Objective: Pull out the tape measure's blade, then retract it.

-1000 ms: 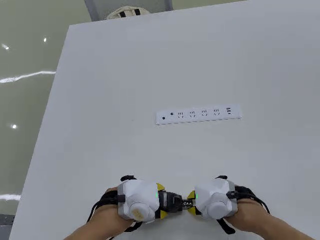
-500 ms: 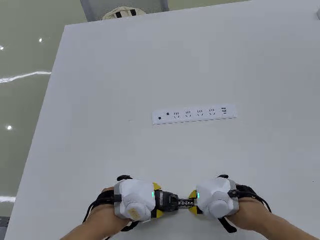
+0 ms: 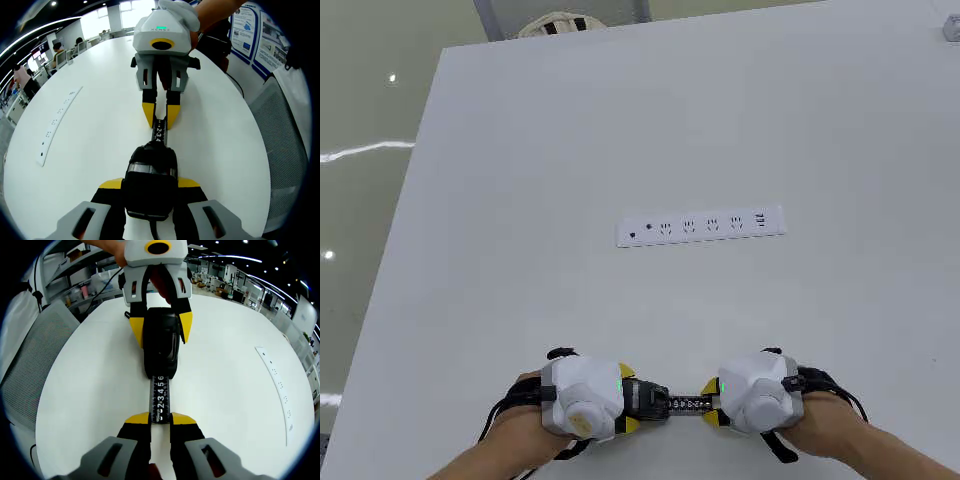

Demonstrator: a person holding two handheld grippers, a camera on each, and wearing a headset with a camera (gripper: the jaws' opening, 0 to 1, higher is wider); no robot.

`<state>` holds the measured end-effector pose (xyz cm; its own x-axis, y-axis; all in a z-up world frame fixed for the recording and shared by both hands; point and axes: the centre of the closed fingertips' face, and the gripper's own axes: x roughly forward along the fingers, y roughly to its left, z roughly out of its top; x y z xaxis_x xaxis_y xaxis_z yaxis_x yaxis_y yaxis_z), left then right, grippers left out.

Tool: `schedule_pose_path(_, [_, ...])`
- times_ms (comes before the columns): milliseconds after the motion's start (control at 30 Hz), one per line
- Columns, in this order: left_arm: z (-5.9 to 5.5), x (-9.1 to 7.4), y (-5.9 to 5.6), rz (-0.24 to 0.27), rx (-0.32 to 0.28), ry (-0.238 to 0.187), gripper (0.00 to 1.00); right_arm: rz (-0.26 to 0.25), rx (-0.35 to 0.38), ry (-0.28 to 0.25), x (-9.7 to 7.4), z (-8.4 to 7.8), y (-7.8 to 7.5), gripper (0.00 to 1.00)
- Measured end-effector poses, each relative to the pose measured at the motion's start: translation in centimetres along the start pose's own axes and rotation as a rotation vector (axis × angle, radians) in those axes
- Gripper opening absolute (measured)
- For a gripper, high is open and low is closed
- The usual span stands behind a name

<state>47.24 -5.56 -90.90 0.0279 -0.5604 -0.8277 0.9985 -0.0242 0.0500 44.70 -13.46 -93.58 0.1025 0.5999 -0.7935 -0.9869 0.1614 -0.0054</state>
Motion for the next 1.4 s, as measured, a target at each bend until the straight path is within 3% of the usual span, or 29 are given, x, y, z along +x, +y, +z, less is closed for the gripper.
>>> schedule_pose_path(1400, [0.0,0.0,-0.1,-0.005,0.011,0.010,0.33,-0.013,0.049,0.028,-2.9,-3.9,0.0,0.12])
